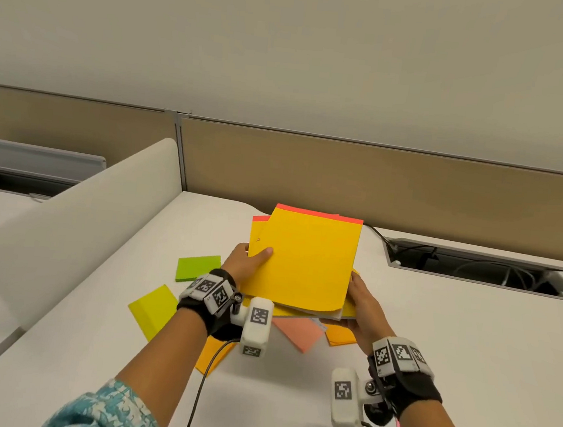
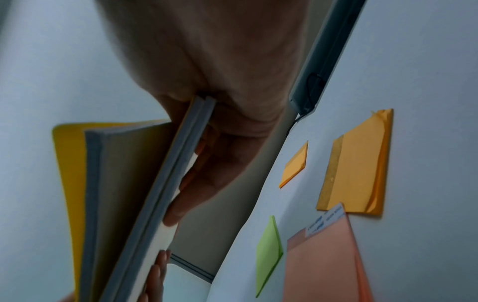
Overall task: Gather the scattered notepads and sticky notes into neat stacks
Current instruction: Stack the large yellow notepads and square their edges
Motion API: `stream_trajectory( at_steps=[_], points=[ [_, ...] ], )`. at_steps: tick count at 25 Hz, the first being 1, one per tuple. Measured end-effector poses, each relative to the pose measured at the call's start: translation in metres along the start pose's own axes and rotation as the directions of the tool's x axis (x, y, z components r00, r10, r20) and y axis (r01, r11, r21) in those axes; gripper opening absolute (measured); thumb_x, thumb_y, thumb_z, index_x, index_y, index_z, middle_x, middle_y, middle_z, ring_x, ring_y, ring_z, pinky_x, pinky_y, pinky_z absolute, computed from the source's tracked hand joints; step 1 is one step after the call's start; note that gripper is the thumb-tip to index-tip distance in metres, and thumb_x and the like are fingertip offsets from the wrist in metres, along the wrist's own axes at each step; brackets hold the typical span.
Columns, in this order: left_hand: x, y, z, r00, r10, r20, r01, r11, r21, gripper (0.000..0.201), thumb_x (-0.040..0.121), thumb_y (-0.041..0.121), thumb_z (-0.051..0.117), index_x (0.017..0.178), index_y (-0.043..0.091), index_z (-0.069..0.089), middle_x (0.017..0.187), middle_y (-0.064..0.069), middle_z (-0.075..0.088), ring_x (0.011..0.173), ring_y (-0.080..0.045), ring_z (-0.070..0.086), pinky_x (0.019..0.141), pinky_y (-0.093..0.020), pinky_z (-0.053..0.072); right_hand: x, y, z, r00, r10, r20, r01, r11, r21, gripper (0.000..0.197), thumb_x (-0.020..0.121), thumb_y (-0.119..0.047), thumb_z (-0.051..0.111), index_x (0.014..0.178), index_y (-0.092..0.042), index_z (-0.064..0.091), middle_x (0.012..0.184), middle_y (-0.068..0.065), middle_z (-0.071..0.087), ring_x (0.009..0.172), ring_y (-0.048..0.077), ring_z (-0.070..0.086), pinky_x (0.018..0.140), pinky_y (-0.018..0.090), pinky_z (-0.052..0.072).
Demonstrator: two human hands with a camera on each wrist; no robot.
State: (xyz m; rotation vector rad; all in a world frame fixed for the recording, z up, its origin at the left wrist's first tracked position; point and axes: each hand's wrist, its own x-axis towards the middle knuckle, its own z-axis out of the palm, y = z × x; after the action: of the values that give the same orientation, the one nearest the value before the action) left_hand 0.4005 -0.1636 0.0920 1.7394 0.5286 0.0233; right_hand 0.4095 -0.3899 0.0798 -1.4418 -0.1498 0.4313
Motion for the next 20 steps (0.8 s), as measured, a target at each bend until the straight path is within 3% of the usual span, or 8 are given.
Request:
stream_trajectory(
  at_steps=[3, 5, 8, 13, 15, 17, 18, 20],
  points=[
    [-0.013, -0.010, 0.008, 0.996, 0.078, -0.043, -0.080, 0.996, -0.046, 0.061, 0.089, 0.033, 0.058, 0.139, 0.011, 0.033, 0.143, -0.014, 0.044, 0.127, -0.033, 0.047, 0.108, -0.049, 0.040, 0.001, 0.001, 0.000, 0.993, 0.047, -0.108, -0.046, 0.999, 0.013, 0.050, 0.094, -0.050, 0.028, 0.134, -0.025, 0.042, 0.132, 0.010, 0.054, 0.111, 0.030, 0.058, 0.091, 0.048, 0.050],
    [-0.021, -0.013, 0.012, 0.990, 0.140, -0.022, -0.141, 0.986, -0.088, 0.058, 0.089, 0.028, 0.059, 0.139, 0.012, 0.033, 0.142, -0.014, 0.045, 0.126, -0.032, 0.049, 0.105, -0.048, 0.042, 0.002, 0.004, -0.001, 0.989, -0.017, -0.147, 0.002, 0.995, -0.102, 0.053, 0.092, -0.041, 0.042, 0.140, -0.021, 0.030, 0.142, 0.009, 0.045, 0.125, 0.032, 0.048, 0.105, 0.052, 0.039],
    [-0.031, -0.015, 0.016, 0.981, 0.192, -0.003, -0.191, 0.973, -0.126, 0.053, 0.090, 0.020, 0.058, 0.136, 0.011, 0.033, 0.139, -0.014, 0.047, 0.114, -0.027, 0.052, 0.100, -0.046, 0.044, -0.003, 0.009, -0.003, 0.978, -0.107, -0.181, 0.074, 0.981, -0.178, 0.058, 0.090, -0.025, 0.053, 0.141, -0.019, 0.025, 0.144, 0.010, 0.041, 0.126, 0.033, 0.045, 0.102, 0.051, 0.040],
    [-0.042, -0.004, 0.020, 0.958, 0.279, -0.067, -0.287, 0.941, -0.180, 0.035, 0.090, 0.020, 0.057, 0.120, 0.017, 0.040, 0.125, -0.011, 0.056, 0.112, -0.030, 0.056, 0.099, -0.050, 0.047, -0.014, 0.008, -0.004, 0.950, -0.228, -0.216, 0.195, 0.967, -0.164, 0.046, 0.090, -0.024, 0.051, 0.132, -0.025, 0.033, 0.127, 0.004, 0.050, 0.119, 0.030, 0.051, 0.094, 0.044, 0.045],
    [-0.049, 0.002, 0.025, 0.924, 0.362, -0.123, -0.380, 0.906, -0.188, 0.035, 0.090, 0.029, 0.057, 0.120, 0.020, 0.042, 0.113, 0.000, 0.058, 0.109, -0.021, 0.058, 0.096, -0.037, 0.050, -0.018, 0.001, 0.001, 0.922, -0.289, -0.257, 0.276, 0.957, -0.086, 0.031, 0.090, -0.027, 0.051, 0.119, -0.031, 0.041, 0.117, -0.001, 0.054, 0.112, 0.025, 0.055, 0.090, 0.040, 0.048],
    [-0.058, 0.005, 0.033, 0.865, 0.452, -0.218, -0.482, 0.869, -0.112, 0.023, 0.090, 0.031, 0.056, 0.110, 0.022, 0.047, 0.096, 0.011, 0.057, 0.091, -0.003, 0.057, 0.080, -0.008, 0.047, -0.021, -0.003, 0.008, 0.883, -0.363, -0.297, 0.347, 0.932, -0.106, 0.017, 0.086, -0.034, 0.052, 0.103, -0.037, 0.049, 0.105, -0.005, 0.060, 0.104, 0.020, 0.058, 0.090, 0.037, 0.050],
    [-0.060, 0.004, 0.036, 0.836, 0.480, -0.266, -0.516, 0.853, -0.082, 0.016, 0.091, 0.030, 0.055, 0.104, 0.022, 0.049, 0.087, 0.015, 0.056, 0.081, 0.002, 0.055, 0.069, -0.002, 0.045, -0.024, -0.003, 0.012, 0.866, -0.386, -0.318, 0.368, 0.922, -0.119, 0.011, 0.085, -0.037, 0.052, 0.096, -0.037, 0.052, 0.100, -0.007, 0.061, 0.100, 0.017, 0.059, 0.090, 0.037, 0.049],
    [-0.063, 0.002, 0.040, 0.800, 0.502, -0.329, -0.556, 0.826, -0.092, 0.009, 0.092, 0.029, 0.053, 0.095, 0.020, 0.050, 0.077, 0.014, 0.055, 0.068, 0.003, 0.052, 0.061, -0.006, 0.044, -0.028, -0.003, 0.017, 0.848, -0.393, -0.357, 0.378, 0.919, -0.113, 0.003, 0.086, -0.033, 0.054, 0.088, -0.035, 0.053, 0.091, -0.007, 0.061, 0.090, 0.015, 0.060, 0.090, 0.041, 0.049]
  ],
)
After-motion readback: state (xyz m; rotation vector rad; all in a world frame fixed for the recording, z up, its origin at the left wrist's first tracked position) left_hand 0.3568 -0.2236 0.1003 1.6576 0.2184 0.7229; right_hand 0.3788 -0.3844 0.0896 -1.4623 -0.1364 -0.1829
